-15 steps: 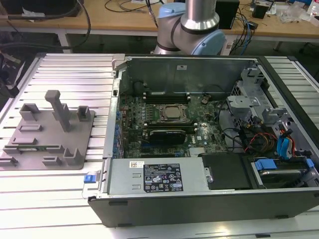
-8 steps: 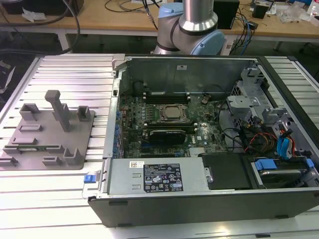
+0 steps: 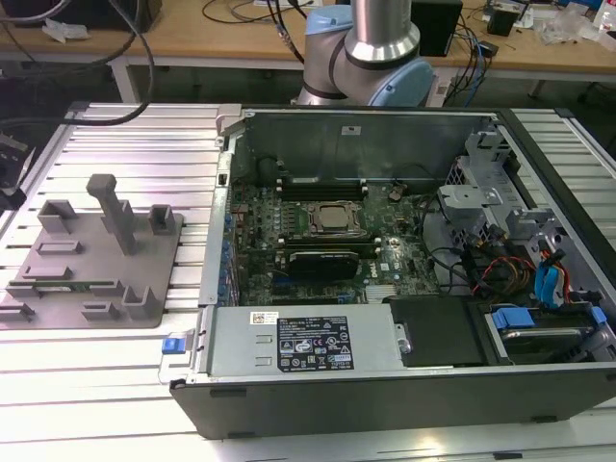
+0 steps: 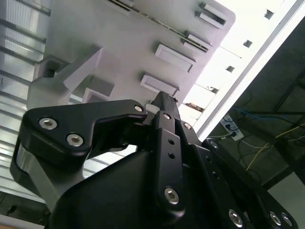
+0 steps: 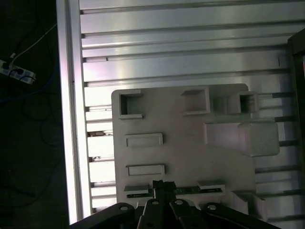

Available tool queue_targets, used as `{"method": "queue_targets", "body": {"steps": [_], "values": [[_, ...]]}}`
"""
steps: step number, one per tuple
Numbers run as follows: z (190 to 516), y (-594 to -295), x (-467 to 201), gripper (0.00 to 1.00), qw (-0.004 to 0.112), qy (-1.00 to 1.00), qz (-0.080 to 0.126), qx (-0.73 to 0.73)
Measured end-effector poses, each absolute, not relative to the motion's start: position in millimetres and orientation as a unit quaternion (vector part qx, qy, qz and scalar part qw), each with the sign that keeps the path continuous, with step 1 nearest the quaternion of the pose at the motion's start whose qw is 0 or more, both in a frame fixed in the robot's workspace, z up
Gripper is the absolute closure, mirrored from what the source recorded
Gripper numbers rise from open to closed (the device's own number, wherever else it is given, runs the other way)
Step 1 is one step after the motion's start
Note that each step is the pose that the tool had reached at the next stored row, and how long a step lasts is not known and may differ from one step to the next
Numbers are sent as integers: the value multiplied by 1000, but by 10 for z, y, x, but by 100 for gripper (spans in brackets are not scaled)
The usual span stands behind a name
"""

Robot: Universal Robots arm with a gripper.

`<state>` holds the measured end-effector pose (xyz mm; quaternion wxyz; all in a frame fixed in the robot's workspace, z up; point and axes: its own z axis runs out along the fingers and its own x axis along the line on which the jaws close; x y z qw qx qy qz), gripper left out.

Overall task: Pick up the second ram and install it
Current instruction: 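Reach for the second ram, then pick up the second ram and move it above second insertion slot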

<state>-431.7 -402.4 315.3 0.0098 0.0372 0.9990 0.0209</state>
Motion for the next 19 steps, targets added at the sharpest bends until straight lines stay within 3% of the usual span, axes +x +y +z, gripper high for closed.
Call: {"method": "queue_targets", "body": {"steps": [8,19], "values": [[3062,-4224,-4309,92,2,999,21,37],[3055,-4236,-4303,92,2,999,21,37]]}}
